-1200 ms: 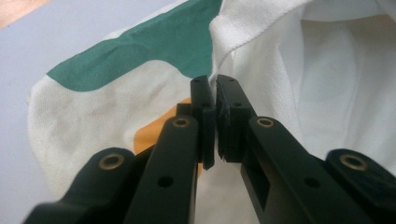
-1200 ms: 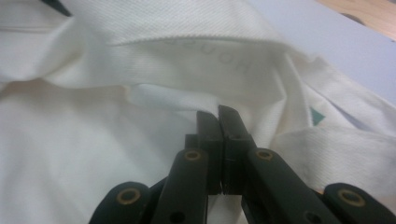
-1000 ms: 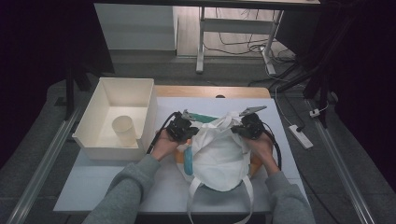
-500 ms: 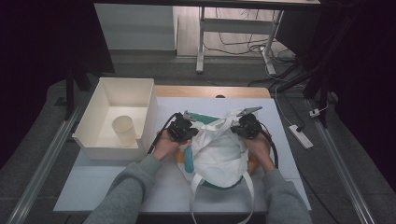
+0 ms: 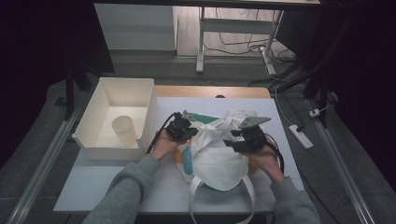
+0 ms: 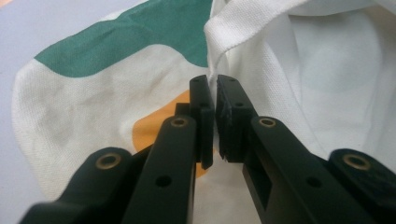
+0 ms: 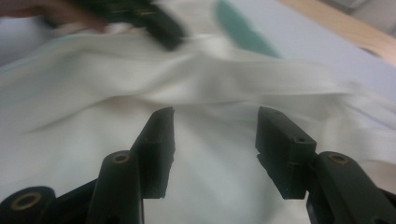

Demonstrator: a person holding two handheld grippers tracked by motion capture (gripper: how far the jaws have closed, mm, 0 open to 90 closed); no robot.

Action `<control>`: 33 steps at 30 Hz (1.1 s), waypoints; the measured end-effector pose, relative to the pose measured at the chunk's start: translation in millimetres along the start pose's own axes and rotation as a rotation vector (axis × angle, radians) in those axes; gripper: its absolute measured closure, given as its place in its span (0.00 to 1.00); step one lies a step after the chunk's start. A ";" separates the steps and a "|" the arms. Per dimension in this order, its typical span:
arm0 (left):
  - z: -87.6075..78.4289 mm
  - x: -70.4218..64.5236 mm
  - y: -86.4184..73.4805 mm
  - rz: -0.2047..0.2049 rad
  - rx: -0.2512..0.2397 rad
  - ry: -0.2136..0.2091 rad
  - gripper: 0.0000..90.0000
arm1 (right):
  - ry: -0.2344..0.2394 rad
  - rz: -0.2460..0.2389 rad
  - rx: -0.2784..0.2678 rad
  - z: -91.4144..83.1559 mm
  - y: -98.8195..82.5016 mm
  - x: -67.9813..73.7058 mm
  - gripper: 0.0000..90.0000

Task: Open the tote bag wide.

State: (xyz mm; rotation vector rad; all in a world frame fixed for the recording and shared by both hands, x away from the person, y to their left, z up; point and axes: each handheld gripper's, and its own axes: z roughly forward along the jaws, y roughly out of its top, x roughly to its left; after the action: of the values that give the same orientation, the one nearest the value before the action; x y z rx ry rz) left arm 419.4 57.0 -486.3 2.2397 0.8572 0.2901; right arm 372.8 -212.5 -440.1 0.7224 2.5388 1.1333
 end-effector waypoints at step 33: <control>-4.4 -8.3 1.4 0.026 0.018 -0.022 0.95 | 0.282 -0.173 0.148 65.7 -7.7 140.6 0.95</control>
State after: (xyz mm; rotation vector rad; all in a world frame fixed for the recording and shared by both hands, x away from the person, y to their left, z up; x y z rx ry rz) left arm 412.0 53.2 -481.8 2.2683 0.8227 0.2699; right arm 280.3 -100.2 -494.8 0.3860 2.8780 1.0629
